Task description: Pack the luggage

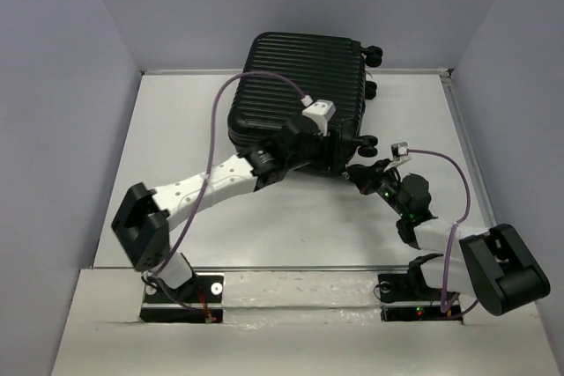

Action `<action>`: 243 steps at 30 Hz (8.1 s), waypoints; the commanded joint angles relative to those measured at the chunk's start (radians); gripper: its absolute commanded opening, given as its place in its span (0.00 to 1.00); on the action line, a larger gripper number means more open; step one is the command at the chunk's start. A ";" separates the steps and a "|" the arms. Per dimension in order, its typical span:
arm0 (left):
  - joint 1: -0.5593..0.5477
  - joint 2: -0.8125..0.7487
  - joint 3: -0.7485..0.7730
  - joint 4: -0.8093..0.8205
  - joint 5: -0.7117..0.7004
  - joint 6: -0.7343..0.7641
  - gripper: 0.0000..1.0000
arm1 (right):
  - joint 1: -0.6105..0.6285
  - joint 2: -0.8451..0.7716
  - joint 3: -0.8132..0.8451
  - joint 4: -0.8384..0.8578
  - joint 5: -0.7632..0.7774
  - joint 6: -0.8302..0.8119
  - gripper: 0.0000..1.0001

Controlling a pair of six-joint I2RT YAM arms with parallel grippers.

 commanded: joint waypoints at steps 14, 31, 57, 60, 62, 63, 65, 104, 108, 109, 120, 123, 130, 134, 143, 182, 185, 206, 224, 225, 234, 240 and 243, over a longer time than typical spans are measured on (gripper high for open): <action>0.592 -0.664 -0.570 -0.069 0.112 0.014 0.74 | 0.053 0.041 0.067 -0.023 0.032 -0.096 0.30; 0.608 -0.713 -0.559 -0.130 0.151 0.068 0.73 | 0.053 0.055 0.044 -0.019 0.218 -0.136 0.44; 0.620 -0.662 -0.565 -0.054 0.224 0.064 0.68 | 0.043 0.244 0.168 0.205 0.035 -0.205 0.39; 0.579 -0.636 -0.554 -0.038 0.229 0.052 0.68 | 0.043 0.235 0.168 0.193 0.060 -0.190 0.07; 0.530 -0.618 -0.542 -0.009 0.212 0.034 0.68 | 0.043 0.236 0.168 0.187 0.057 -0.184 0.07; 0.498 -0.584 -0.533 0.005 0.203 0.020 0.68 | 0.053 0.235 0.163 0.182 0.058 -0.181 0.07; 0.375 -0.535 -0.475 0.025 0.162 -0.004 0.68 | 0.064 0.228 0.150 0.185 0.060 -0.167 0.07; -0.004 0.215 0.130 0.270 -0.197 -0.201 0.74 | 0.082 0.144 -0.007 0.233 0.054 -0.061 0.07; -0.004 0.258 0.205 0.247 -0.202 -0.186 0.73 | 0.113 0.106 0.016 0.158 0.053 -0.084 0.07; -0.004 0.272 0.205 0.238 -0.197 -0.181 0.73 | 0.125 0.100 0.022 0.158 0.053 -0.084 0.07; 0.028 0.451 0.699 -0.121 0.037 -0.101 0.72 | 0.420 0.228 0.094 0.213 0.142 -0.149 0.07; 0.028 0.482 0.754 -0.150 0.071 -0.104 0.73 | 0.493 0.331 0.139 0.286 0.161 -0.133 0.07; 0.022 0.493 0.831 -0.211 0.138 -0.081 0.79 | 0.553 0.609 0.174 0.724 0.375 0.036 0.07; 0.019 0.397 0.722 -0.192 0.122 -0.029 0.85 | 0.553 0.562 0.104 0.727 0.453 0.031 0.07; 0.051 0.361 0.727 -0.187 0.117 -0.015 0.87 | 0.540 0.487 0.195 0.493 0.408 0.000 0.07; 1.059 -0.150 -0.086 0.028 0.597 -0.009 0.99 | 0.382 -0.181 0.493 -0.842 0.503 -0.101 1.00; 1.053 -0.064 -0.070 0.051 0.670 -0.014 0.99 | 0.342 -0.108 0.556 -0.872 0.476 -0.113 1.00; 0.579 -0.332 -0.549 0.201 0.465 -0.116 0.89 | -0.244 -0.141 0.522 -0.916 0.034 -0.130 0.59; 0.588 -0.616 -0.421 0.006 0.157 -0.040 0.99 | -0.317 0.451 1.106 -1.152 -0.206 -0.191 0.81; 0.589 -0.613 -0.433 0.028 0.180 -0.053 0.99 | -0.286 0.475 1.128 -1.161 -0.215 -0.217 0.81; 0.589 -0.762 -0.615 0.006 0.140 -0.060 0.99 | -0.142 0.765 1.437 -1.139 -0.414 -0.186 0.84; 0.588 -0.886 -0.675 -0.098 0.070 -0.038 0.99 | -0.142 0.805 1.604 -1.135 -0.461 -0.136 0.93; 0.589 -0.950 -0.663 -0.155 -0.028 -0.008 0.99 | -0.142 0.660 1.543 -1.131 -0.354 -0.201 0.96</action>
